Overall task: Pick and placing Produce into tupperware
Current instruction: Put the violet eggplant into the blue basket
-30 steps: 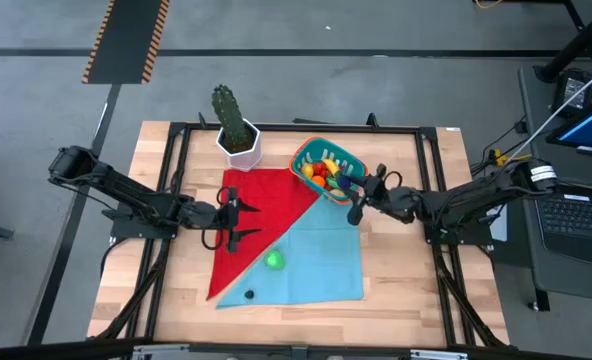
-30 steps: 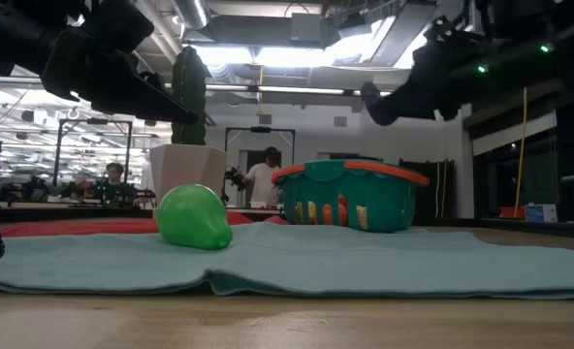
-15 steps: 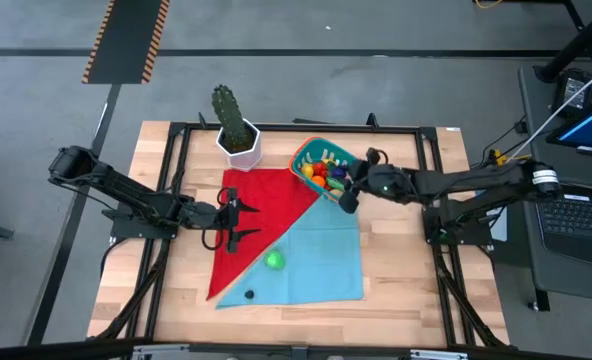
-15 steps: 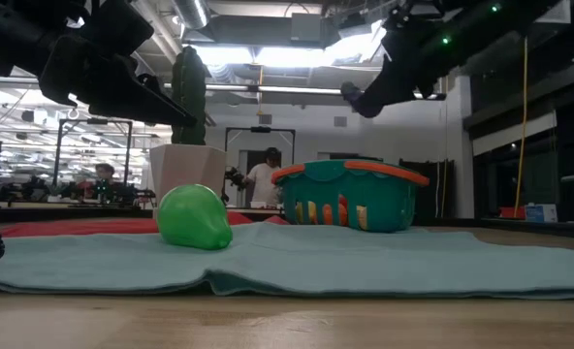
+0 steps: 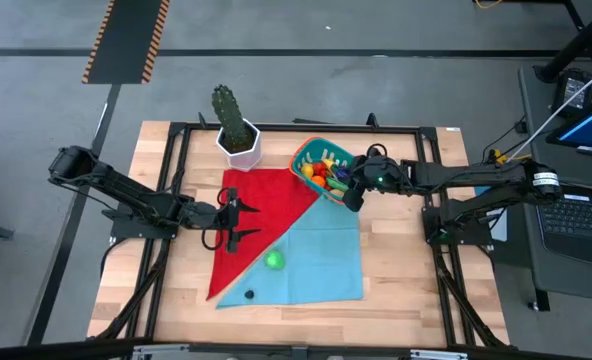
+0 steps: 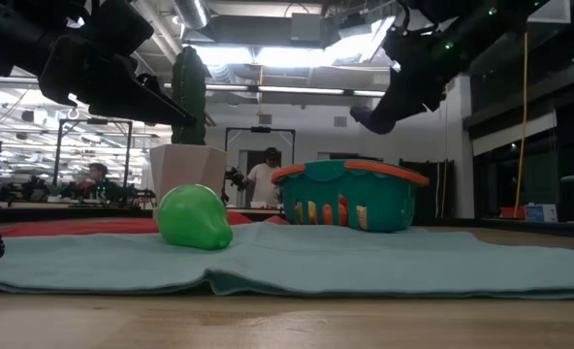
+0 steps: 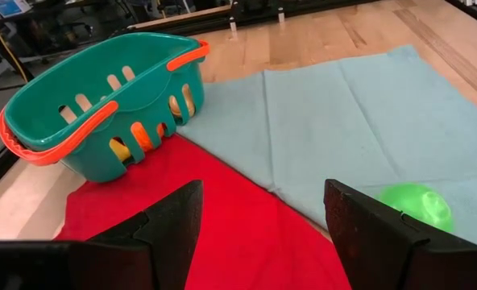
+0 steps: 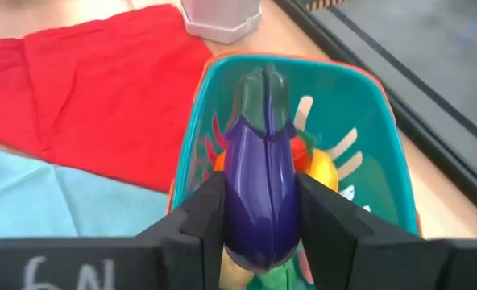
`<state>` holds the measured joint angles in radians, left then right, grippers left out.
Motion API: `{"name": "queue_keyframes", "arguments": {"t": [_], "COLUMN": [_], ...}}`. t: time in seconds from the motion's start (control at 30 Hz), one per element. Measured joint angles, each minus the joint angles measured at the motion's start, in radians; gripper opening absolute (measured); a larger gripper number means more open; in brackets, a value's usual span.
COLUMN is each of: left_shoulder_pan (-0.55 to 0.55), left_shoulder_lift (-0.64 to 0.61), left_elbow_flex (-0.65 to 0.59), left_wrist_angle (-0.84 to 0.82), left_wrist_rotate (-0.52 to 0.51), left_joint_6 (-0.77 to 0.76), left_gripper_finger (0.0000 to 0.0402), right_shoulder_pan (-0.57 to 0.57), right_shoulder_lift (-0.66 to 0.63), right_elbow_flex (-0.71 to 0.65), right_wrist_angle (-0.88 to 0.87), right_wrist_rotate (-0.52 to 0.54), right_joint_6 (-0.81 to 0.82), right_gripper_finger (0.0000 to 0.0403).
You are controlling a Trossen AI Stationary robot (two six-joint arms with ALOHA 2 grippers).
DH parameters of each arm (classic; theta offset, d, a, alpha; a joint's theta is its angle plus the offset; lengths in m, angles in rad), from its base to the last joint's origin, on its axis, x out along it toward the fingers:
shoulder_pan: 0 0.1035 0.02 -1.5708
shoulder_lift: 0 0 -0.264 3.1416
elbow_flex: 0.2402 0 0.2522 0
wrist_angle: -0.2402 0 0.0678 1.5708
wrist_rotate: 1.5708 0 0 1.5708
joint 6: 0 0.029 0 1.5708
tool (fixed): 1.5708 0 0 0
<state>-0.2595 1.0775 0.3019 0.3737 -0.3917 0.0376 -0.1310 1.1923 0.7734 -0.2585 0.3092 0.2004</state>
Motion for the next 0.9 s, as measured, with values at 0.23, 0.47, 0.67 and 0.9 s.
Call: {"name": "queue_keyframes", "arguments": {"t": [0.23, 0.47, 0.67, 0.9], "left_shoulder_pan": [0.0, 0.0, 0.0, 0.0], "left_shoulder_lift": [0.0, 0.0, 0.0, 0.0], "left_elbow_flex": [0.0, 0.0, 0.0, 0.0], "left_wrist_angle": [0.0, 0.0, 0.0, 0.0], "left_wrist_rotate": [0.0, 0.0, 0.0, 0.0], "left_joint_6": [0.0, 0.0, 0.0, -0.001], "left_gripper_finger": [0.0247, 0.0247, 0.0247, 0.0247], "right_shoulder_pan": [0.0, -0.01, -0.052, -0.096], "right_shoulder_lift": [0.005, 0.005, 0.01, 0.068], "right_elbow_flex": [0.0, 0.0, 0.0, 0.0], "right_wrist_angle": [-0.018, -0.018, -0.016, -0.017], "right_wrist_rotate": [-0.018, -0.019, -0.051, -0.102], "right_joint_6": [0.005, 0.001, 0.003, -0.003], "right_gripper_finger": [0.0129, 0.0129, 0.0129, 0.0129]}}
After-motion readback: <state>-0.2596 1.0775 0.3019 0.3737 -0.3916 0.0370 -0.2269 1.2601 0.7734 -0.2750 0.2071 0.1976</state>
